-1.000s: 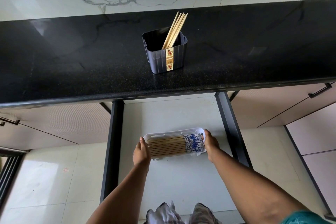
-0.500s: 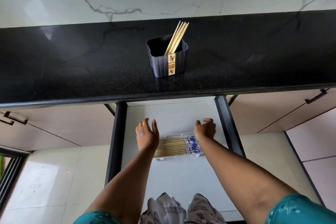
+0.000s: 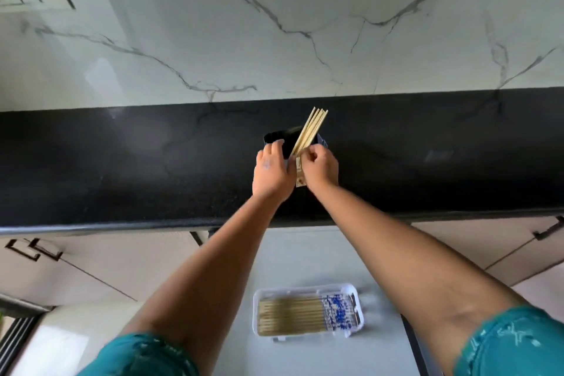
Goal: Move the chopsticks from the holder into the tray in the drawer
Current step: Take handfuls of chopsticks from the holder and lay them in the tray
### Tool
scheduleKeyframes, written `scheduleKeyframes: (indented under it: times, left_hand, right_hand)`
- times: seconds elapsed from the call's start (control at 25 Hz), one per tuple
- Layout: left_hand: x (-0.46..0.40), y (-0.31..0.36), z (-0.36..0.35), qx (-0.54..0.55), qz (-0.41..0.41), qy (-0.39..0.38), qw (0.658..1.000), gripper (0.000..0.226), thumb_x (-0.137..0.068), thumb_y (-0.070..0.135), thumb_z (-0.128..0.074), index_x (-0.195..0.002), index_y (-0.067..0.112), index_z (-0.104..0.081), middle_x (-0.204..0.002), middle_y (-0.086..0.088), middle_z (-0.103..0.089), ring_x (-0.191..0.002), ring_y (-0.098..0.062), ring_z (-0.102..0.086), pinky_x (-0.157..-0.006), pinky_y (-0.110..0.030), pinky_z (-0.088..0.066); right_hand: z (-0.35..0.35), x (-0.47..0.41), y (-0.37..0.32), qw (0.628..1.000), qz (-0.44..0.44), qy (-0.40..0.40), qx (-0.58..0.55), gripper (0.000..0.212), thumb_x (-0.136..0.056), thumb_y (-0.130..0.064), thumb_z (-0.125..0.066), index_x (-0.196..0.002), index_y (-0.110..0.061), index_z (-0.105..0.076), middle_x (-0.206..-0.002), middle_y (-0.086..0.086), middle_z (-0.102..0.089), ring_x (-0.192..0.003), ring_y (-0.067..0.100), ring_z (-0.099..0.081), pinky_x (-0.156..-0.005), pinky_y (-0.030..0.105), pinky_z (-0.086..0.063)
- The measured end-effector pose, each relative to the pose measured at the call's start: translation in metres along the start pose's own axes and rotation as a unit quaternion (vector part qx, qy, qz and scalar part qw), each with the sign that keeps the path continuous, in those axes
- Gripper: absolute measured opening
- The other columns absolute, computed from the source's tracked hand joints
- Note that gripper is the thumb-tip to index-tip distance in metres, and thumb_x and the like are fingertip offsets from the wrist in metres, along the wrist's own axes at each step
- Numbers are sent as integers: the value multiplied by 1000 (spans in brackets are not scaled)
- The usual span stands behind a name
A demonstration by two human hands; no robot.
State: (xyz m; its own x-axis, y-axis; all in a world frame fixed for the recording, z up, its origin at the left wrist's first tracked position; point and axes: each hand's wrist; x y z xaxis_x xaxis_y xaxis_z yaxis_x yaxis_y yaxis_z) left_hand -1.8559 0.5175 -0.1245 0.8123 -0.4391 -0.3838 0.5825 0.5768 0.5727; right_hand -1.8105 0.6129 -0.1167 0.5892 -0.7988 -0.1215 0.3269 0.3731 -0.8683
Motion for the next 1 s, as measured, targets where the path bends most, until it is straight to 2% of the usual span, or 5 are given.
scheduleKeyframes:
  times: [0.28, 0.44, 0.6, 0.84, 1.0]
  left_hand:
    - [-71, -8, -21, -38, 51, -152, 986, 49, -87, 11, -54, -134, 10, -40, -132, -14, -51, -123, -30, -46, -96, -40, -43]
    - [-76, -17, -36, -27, 51, -154, 986, 50, -85, 7, -55, -134, 8, -41, -130, -14, -52, -124, -30, -46, -98, -37, -42]
    - [-78, -23, -36, -13, 27, -136, 990, 53, -87, 11, -56, -136, 4, -38, -131, -16, -51, -127, -30, -42, -102, -37, -40]
    - [-75, -24, -37, -16, 15, -130, 991, 54, -90, 11, -52, -139, 3, -33, -133, -17, -48, -128, -31, -39, -105, -37, -36]
    - [-73, -22, -37, -24, 19, -137, 990, 64, -91, 11, -52, -147, 3, -21, -142, -17, -41, -135, -31, -32, -111, -39, -30]
  right_hand:
    - [-41, -90, -36, 968, -171, -141, 118, 34, -91, -19, -59, -118, 1, -58, -114, 16, -65, -100, 31, -66, -76, 33, -54]
    - [-52, -116, -31, 916, -309, -239, -90, 29, -98, -15, -45, -122, -2, -55, -110, 16, -62, -99, 28, -64, -95, 37, -50]
    - [-60, -130, -19, 934, -293, -193, -68, 32, -98, -10, -42, -123, 1, -58, -117, 18, -63, -109, 33, -63, -100, 45, -49]
    - [-60, -125, -17, 956, -246, -154, -31, 20, -93, -7, -56, -109, -1, -66, -101, 14, -70, -86, 28, -69, -75, 39, -61]
    - [-55, -121, -17, 965, -221, -138, 6, 22, -92, -10, -61, -110, -1, -66, -102, 12, -69, -79, 22, -67, -48, 23, -48]
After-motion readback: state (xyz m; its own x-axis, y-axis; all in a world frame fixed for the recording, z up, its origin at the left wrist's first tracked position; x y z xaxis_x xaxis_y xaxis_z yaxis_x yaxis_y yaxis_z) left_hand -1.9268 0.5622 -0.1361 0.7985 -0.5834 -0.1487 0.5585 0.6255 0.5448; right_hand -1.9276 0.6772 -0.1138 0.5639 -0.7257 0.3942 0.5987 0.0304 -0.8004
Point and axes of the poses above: each hand's wrist, its own x-axis away from the middle knuckle, its own z-axis out of the back of the hand, y = z × x
